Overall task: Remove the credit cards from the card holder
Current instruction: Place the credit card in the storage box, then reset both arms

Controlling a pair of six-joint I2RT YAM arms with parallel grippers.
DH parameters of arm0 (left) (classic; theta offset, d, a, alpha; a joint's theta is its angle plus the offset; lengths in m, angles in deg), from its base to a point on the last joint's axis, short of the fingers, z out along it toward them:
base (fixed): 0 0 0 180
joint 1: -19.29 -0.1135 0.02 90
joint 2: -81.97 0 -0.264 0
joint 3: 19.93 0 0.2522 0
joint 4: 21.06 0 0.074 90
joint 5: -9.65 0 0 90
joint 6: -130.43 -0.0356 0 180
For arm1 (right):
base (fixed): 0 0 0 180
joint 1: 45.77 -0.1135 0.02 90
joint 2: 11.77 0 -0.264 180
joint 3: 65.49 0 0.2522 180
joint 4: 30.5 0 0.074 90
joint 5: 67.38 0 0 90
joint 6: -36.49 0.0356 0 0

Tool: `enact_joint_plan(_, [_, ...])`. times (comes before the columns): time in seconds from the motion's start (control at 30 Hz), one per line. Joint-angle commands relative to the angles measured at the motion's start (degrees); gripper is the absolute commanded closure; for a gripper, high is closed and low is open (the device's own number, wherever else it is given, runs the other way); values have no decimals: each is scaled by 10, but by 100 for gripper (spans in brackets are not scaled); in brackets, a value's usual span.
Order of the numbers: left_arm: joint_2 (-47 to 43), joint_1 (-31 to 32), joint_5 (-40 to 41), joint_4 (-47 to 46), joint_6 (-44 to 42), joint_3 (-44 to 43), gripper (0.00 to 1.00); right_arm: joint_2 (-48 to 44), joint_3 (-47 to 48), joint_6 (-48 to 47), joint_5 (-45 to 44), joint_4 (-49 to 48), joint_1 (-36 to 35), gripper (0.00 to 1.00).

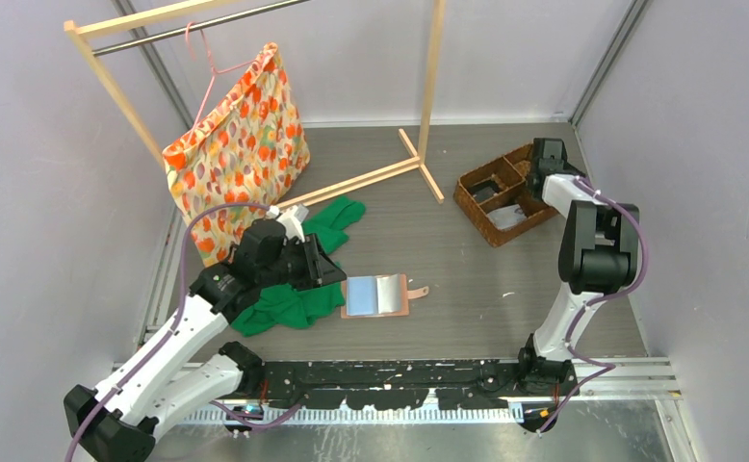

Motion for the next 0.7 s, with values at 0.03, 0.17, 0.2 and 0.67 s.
enact_joint_plan(0.03, [-11, -2, -4, 2, 5, 3, 68, -72, -27, -27, 6, -28, -6, 37])
enact_joint_plan(0.17, [-15, -2, -5, 4, 5, 0, 68, -151, -65, -84, 3, -47, -6, 35])
enact_joint_plan(0.2, [-16, -2, -5, 4, 5, -1, 68, -181, -73, -103, -1, -48, -6, 34])
enact_joint_plan(0.67, [-28, -2, 40, 69, -24, -37, 68, -390, -83, -546, 197, -40, -6, 25])
